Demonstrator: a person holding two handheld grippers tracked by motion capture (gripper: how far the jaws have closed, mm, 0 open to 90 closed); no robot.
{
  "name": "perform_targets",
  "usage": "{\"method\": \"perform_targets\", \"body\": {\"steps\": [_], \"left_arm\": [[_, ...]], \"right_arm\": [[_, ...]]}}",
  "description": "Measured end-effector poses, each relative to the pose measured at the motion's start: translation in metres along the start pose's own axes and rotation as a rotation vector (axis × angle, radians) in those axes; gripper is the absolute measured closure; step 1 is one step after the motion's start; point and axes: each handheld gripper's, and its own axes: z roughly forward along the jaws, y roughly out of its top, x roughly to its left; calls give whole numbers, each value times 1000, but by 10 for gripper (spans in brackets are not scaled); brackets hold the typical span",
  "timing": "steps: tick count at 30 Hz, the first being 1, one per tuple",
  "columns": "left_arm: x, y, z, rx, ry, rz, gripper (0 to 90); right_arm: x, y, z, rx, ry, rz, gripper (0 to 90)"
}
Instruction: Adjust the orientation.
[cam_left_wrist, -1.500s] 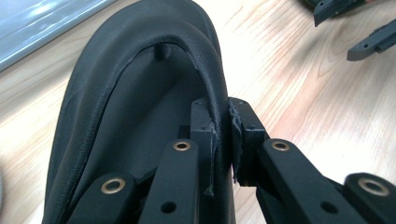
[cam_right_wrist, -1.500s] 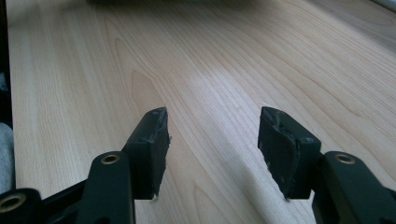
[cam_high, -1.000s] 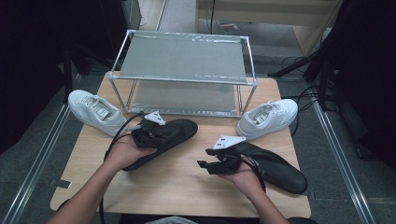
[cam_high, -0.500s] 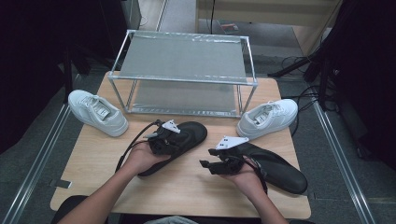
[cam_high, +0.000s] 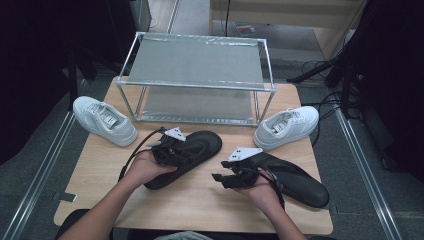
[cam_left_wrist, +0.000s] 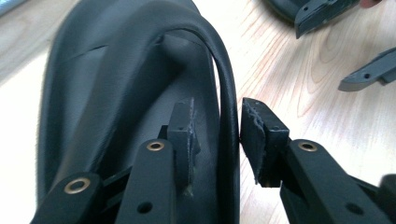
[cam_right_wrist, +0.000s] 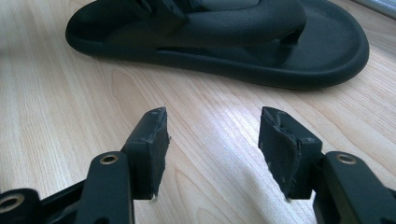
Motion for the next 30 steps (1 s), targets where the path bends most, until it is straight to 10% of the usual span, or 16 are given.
{"method": "perform_targets", "body": {"steps": [30], "left_arm": [[33, -39, -51, -69, 82, -84, 594]], "right_arm": [[7, 14, 19, 9, 31, -55, 443]]}}
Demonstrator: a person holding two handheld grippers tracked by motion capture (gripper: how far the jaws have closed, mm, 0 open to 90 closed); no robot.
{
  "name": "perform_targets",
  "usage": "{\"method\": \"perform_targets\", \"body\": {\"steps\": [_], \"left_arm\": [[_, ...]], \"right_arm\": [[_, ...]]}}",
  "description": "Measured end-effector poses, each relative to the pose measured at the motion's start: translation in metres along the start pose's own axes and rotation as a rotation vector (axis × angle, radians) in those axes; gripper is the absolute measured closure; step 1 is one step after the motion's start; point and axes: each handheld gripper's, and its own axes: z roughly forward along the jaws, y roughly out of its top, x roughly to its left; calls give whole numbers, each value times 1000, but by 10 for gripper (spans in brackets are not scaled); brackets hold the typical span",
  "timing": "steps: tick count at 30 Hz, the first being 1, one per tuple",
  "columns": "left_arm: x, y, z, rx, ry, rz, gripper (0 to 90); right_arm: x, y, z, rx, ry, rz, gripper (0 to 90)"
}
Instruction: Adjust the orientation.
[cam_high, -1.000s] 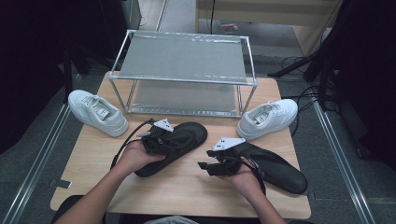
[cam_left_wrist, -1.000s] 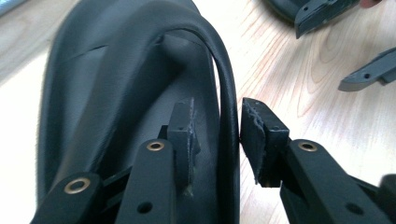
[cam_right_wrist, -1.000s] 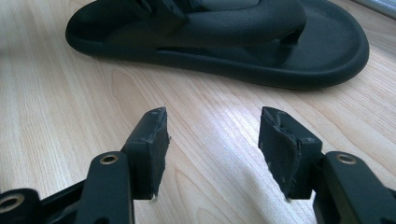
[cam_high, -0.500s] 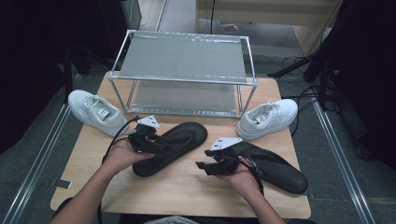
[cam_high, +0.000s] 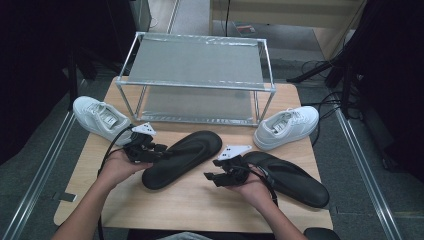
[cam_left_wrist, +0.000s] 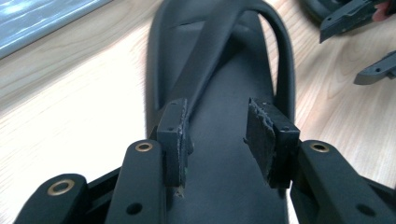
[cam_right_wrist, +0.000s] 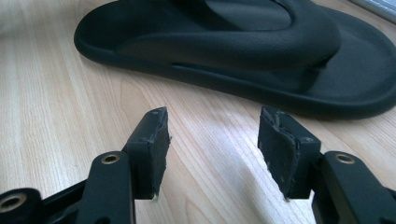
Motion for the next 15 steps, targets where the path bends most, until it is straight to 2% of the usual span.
{"method": "perform_targets", "body": {"steps": [1, 5, 9, 11, 15], "left_arm": [[1, -1, -1, -3, 3, -11, 601], [7, -8, -4, -5, 24, -3, 628], [15, -14, -5, 4, 33, -19, 673], [18, -16, -7, 4, 28, -33, 732], [23, -20, -10, 5, 29, -37, 863]], "right_arm": [[0, 1, 1, 3, 2, 2, 443], [1, 3, 4, -8, 8, 0, 453], [0, 5, 6, -26, 1, 15, 482], [2, 6, 8, -22, -10, 4, 523], [6, 9, 14, 2, 1, -14, 687]]}}
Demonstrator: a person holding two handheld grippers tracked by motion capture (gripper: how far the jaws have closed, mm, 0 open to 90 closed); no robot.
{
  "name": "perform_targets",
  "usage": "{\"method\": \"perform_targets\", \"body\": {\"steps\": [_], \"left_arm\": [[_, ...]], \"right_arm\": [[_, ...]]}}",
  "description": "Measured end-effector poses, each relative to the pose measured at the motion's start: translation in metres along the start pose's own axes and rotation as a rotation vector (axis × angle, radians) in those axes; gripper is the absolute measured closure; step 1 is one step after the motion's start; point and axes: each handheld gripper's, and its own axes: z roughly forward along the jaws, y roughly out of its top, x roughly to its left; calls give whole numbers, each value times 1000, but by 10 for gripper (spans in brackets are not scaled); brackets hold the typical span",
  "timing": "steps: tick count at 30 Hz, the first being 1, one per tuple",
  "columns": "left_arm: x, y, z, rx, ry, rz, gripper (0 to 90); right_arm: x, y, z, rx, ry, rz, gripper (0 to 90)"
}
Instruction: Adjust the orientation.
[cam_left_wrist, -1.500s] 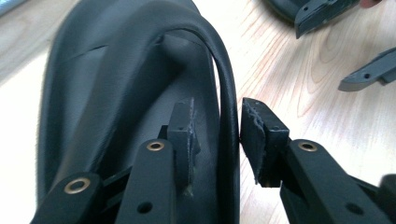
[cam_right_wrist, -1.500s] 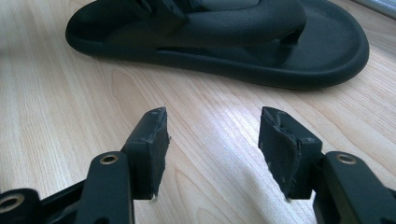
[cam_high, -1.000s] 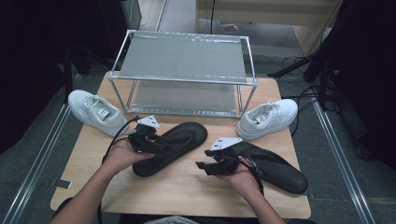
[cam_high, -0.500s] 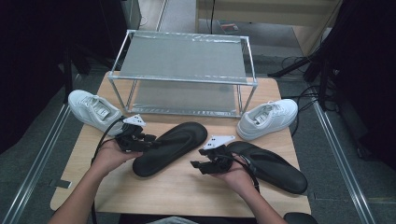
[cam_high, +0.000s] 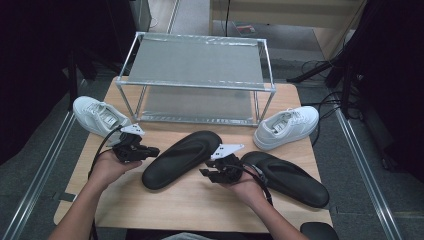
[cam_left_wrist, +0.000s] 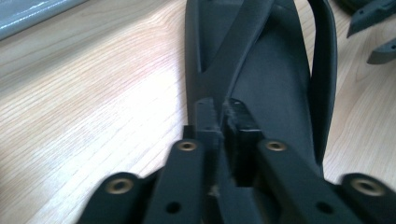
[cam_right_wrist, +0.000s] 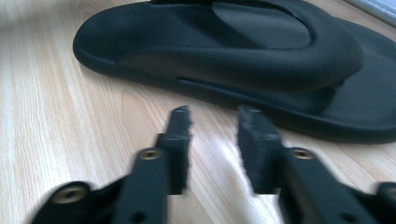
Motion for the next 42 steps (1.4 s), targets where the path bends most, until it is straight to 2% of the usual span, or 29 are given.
{"method": "perform_targets", "body": {"steps": [3, 4, 6, 9, 12, 15, 21, 29, 33, 42], "left_arm": [[3, -3, 2, 8, 10, -5, 892], [5, -4, 5, 15, 20, -18, 892], [8, -6, 8, 34, 31, -20, 892], [12, -9, 13, 48, 44, -23, 892], [12, -12, 16, 63, 41, -28, 891], [9, -13, 17, 66, 46, -13, 892], [6, -14, 18, 71, 38, -4, 898], [-1, -14, 20, 83, 11, 7, 898], [-4, -17, 20, 80, -2, -9, 898], [-14, -18, 23, 96, -43, 10, 899]], "right_arm": [[4, 4, 4, -7, -4, 8, 816], [5, 6, 5, -15, -5, 11, 858], [7, 9, 9, -27, 2, 27, 900], [9, 14, 13, -48, -7, 30, 900], [6, 18, 21, -41, -8, 33, 900], [3, 18, 23, -43, 10, 51, 900], [2, 18, 22, -39, 2, 54, 900], [-2, 17, 20, -38, 5, 79, 892], [-3, 16, 18, -40, 7, 82, 885], [-10, 15, 14, -34, 14, 120, 885]]}}
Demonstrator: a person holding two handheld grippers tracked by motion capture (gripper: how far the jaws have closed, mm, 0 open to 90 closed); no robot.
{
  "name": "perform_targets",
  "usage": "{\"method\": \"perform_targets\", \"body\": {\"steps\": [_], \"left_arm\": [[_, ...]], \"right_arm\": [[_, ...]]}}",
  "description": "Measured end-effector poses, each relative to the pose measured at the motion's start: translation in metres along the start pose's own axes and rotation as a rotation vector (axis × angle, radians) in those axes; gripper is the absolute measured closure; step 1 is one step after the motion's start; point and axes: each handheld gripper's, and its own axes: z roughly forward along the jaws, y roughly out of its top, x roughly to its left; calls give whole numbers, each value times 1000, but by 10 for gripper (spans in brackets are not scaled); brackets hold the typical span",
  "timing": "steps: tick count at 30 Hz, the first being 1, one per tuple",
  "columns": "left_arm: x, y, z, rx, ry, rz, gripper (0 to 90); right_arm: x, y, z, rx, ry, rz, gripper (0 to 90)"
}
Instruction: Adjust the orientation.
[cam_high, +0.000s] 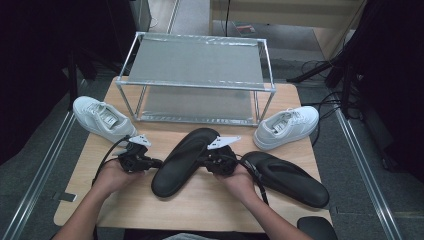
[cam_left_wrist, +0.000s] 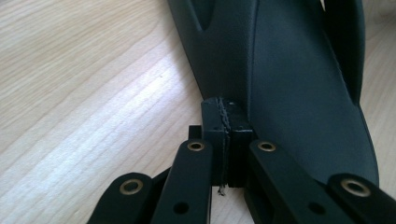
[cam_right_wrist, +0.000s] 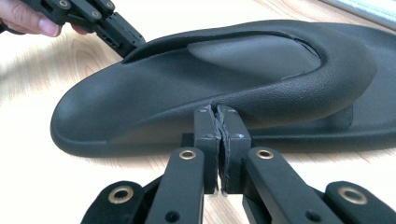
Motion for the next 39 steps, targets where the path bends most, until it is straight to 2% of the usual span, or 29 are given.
{"method": "perform_targets", "body": {"steps": [11, 15, 18, 19, 23, 29, 32, 36, 39], "left_arm": [[-8, -1, 2, 15, -39, 20, 899], [-15, -1, 4, 24, -50, 36, 899], [-23, 1, 4, 29, -21, 68, 900], [-24, 1, 5, 31, -23, 69, 900], [-32, 1, 8, 44, -63, 86, 900], [-46, -1, 12, 61, -90, 120, 898], [-48, -1, 13, 63, -109, 109, 898], [-47, -1, 12, 68, -113, 107, 889], [-45, -1, 9, 55, -112, 87, 856]], "right_arm": [[-5, -1, -2, 5, -4, 15, 880], [-6, -1, -3, 7, -9, 26, 880], [-8, 0, -4, 9, -14, 32, 881], [-8, 0, -5, 10, -17, 33, 885], [-10, 0, -6, 6, -26, 32, 900], [-13, 0, -7, 3, -32, 46, 900], [-12, 0, -7, 4, -37, 41, 900], [-12, 0, -6, 3, -39, 42, 900], [-13, 1, -8, 10, -47, 38, 865]]}}
